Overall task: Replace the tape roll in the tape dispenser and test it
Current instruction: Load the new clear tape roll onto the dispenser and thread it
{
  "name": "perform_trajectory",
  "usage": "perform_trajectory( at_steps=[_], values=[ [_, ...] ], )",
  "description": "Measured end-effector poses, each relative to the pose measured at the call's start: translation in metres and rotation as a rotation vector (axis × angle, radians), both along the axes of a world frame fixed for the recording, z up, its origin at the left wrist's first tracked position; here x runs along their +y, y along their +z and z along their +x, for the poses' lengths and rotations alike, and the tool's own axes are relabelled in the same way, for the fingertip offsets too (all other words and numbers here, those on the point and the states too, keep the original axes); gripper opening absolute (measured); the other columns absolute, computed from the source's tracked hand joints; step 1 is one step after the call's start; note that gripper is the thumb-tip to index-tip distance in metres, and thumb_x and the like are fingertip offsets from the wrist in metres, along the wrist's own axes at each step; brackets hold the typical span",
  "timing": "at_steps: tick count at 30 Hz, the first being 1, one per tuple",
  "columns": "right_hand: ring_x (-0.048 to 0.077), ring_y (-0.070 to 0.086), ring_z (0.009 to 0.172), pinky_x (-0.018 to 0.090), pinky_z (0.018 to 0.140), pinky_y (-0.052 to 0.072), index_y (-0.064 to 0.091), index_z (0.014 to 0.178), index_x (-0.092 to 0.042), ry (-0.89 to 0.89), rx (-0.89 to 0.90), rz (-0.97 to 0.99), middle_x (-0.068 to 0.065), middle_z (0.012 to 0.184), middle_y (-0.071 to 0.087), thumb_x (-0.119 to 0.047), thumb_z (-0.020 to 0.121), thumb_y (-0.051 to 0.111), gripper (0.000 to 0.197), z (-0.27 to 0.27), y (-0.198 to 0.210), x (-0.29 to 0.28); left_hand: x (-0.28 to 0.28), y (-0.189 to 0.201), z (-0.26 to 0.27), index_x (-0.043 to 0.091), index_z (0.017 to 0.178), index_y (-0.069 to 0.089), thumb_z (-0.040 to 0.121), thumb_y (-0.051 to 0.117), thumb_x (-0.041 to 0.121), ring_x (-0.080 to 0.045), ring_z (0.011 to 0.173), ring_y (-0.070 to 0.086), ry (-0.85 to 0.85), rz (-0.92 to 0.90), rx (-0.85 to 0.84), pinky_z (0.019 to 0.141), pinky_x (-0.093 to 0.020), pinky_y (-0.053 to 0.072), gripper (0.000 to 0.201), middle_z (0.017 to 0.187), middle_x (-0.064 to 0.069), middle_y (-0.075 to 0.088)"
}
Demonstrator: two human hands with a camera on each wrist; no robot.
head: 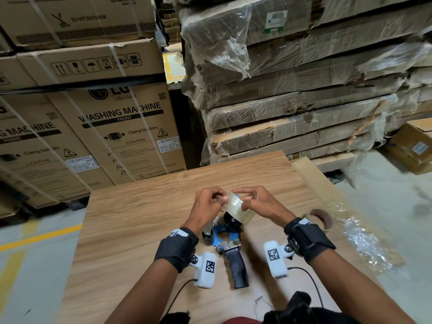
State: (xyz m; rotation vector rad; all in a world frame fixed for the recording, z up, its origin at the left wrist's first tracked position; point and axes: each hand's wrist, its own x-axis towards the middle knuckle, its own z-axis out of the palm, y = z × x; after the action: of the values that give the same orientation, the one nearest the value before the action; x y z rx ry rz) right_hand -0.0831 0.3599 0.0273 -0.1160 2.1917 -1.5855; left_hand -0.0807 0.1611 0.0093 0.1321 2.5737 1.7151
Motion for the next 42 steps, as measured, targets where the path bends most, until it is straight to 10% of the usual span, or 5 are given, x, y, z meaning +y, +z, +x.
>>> perform_trajectory(
  at_steps=[5,23,28,32,42],
  values=[
    [0.015,0.061,0.08,0.032,0.079,0.045,0.073,0.126,-0.021,0.062,-0.021,-0.004,0.012,0.092,0.08,-0.01,0.069,0.063,0.059,0.005,0.007,0.005,-0.011,-0.003,-0.003,0.007,0.083,0.067,0.094,0.063,-0.003,-0.018,0.062,0.062,-0.141,0.196,-0.199,0.064,-0.025,0.059,0.016,0.072,-0.012,0.066],
    [0.021,0.059,0.084,0.032,0.077,0.042,0.07,0.131,-0.023,0.146,-0.04,-0.067,0.017,0.093,0.074,-0.015,0.067,0.065,0.065,0.003,-0.003,0.008,-0.019,-0.005,0.003,0.008,0.087,0.062,0.099,0.055,-0.002,-0.012,0.062,0.057,-0.179,0.346,-0.231,0.063,-0.021,0.052,0.018,0.073,-0.004,0.064],
    [0.017,0.05,0.134,0.04,0.109,0.043,0.056,0.145,-0.032,0.149,0.038,0.033,-0.001,0.142,0.058,-0.022,0.074,0.081,0.076,-0.001,0.003,0.017,-0.019,0.0,0.002,0.008,0.087,0.06,0.1,0.055,-0.002,-0.011,0.061,0.055,-0.187,0.425,-0.218,0.065,-0.021,0.051,0.017,0.071,-0.001,0.064],
    [0.018,0.053,0.136,0.031,0.099,0.048,0.05,0.149,-0.033,0.205,-0.146,-0.032,-0.001,0.149,0.054,-0.024,0.074,0.082,0.082,-0.007,-0.007,0.025,-0.019,0.002,0.002,0.005,0.091,0.06,0.099,0.055,-0.001,-0.011,0.062,0.057,-0.208,0.472,-0.212,0.066,-0.021,0.052,0.011,0.072,-0.002,0.065],
    [0.016,0.048,0.136,0.031,0.109,0.042,0.046,0.151,-0.025,0.068,0.122,0.225,-0.008,0.137,0.051,-0.019,0.06,0.099,0.106,-0.022,-0.017,0.021,-0.03,-0.021,-0.008,0.019,0.081,0.077,0.089,0.072,0.002,-0.005,0.068,0.065,-0.028,0.12,-0.046,0.066,-0.02,0.052,0.019,0.075,0.006,0.075]
  ],
)
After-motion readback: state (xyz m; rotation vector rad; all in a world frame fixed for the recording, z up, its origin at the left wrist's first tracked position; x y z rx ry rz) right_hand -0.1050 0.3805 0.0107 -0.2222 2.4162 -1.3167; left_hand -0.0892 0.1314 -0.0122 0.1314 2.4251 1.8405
